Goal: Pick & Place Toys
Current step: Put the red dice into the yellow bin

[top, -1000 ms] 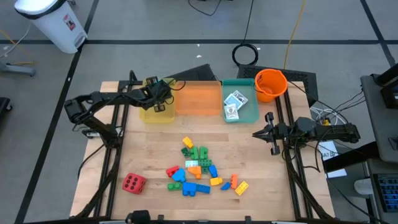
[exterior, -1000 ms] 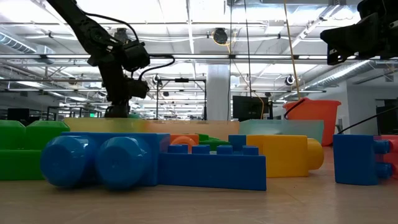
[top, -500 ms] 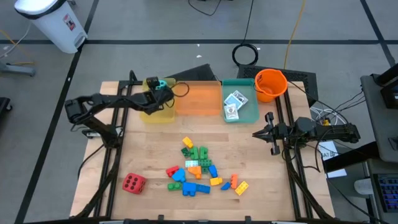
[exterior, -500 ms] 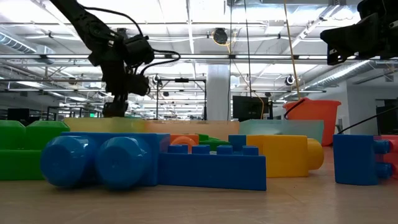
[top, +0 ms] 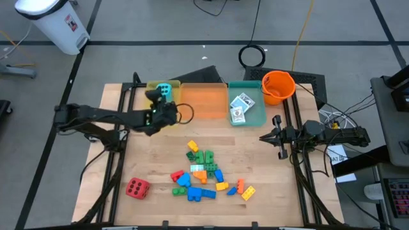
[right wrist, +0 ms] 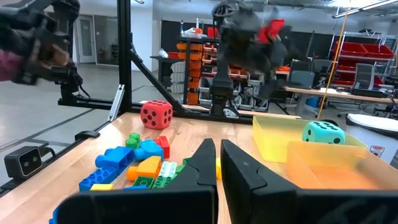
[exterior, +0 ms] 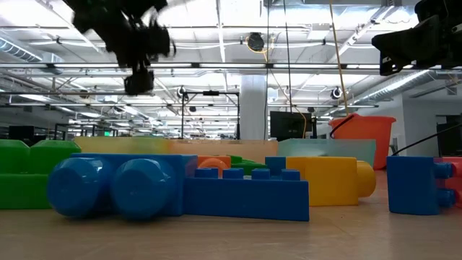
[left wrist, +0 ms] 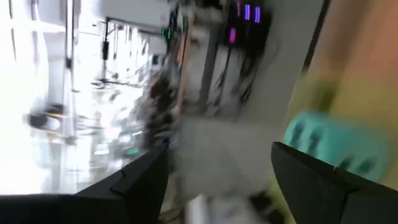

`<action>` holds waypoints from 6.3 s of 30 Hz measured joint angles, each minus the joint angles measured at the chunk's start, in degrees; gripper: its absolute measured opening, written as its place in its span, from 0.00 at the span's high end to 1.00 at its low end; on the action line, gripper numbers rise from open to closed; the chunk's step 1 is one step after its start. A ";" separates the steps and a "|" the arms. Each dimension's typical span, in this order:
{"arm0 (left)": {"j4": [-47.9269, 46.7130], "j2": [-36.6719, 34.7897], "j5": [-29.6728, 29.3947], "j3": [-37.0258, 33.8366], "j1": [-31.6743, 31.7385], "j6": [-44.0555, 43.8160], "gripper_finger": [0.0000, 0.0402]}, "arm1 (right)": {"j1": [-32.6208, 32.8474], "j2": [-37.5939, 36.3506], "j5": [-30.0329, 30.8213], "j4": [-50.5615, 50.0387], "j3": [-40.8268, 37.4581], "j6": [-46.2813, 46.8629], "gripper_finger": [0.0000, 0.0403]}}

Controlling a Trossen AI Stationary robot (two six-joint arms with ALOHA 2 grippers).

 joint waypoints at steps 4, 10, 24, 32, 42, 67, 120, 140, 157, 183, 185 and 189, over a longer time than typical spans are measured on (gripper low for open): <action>-0.44 -6.38 7.52 0.00 -7.68 -19.38 0.32 | 0.02 0.01 0.00 0.00 0.00 -0.03 1.00; -0.53 -14.07 27.21 0.02 -18.06 -47.93 0.32 | 0.02 0.00 0.02 0.00 0.00 -0.05 1.00; -60.64 1.73 54.73 34.47 -34.33 -81.29 0.80 | 0.01 0.02 0.00 0.01 0.00 0.01 1.00; -73.71 12.86 74.30 36.94 -47.73 -112.30 0.99 | 0.01 0.02 0.01 0.00 0.00 -0.05 1.00; -66.09 22.72 89.27 36.92 -61.46 -142.78 0.99 | 0.02 0.02 0.02 0.00 0.00 0.01 1.00; -71.17 36.61 50.66 33.63 -54.59 -121.62 0.99 | 0.02 0.02 0.00 0.00 0.00 0.01 1.00; -65.88 25.02 76.62 21.31 -39.05 -132.40 0.14 | 0.00 0.02 0.00 0.00 -0.02 0.01 1.00; -60.39 24.87 74.14 17.77 -38.12 -134.17 0.34 | 0.02 0.00 0.00 0.00 0.00 0.01 1.00; -65.34 25.45 74.01 17.97 -33.22 -131.66 0.57 | 0.00 0.00 0.02 0.00 -0.02 -0.03 1.00; -76.80 22.14 59.96 27.06 -25.19 -119.55 0.88 | 0.00 0.00 0.01 0.00 -0.02 0.01 1.00; -76.33 20.93 57.62 27.70 -24.14 -118.51 0.88 | 0.01 0.00 0.00 0.00 -0.02 0.01 1.00; -76.48 18.22 51.85 29.20 -21.61 -117.05 0.89 | 0.00 0.02 0.00 -0.02 -0.02 -0.01 1.00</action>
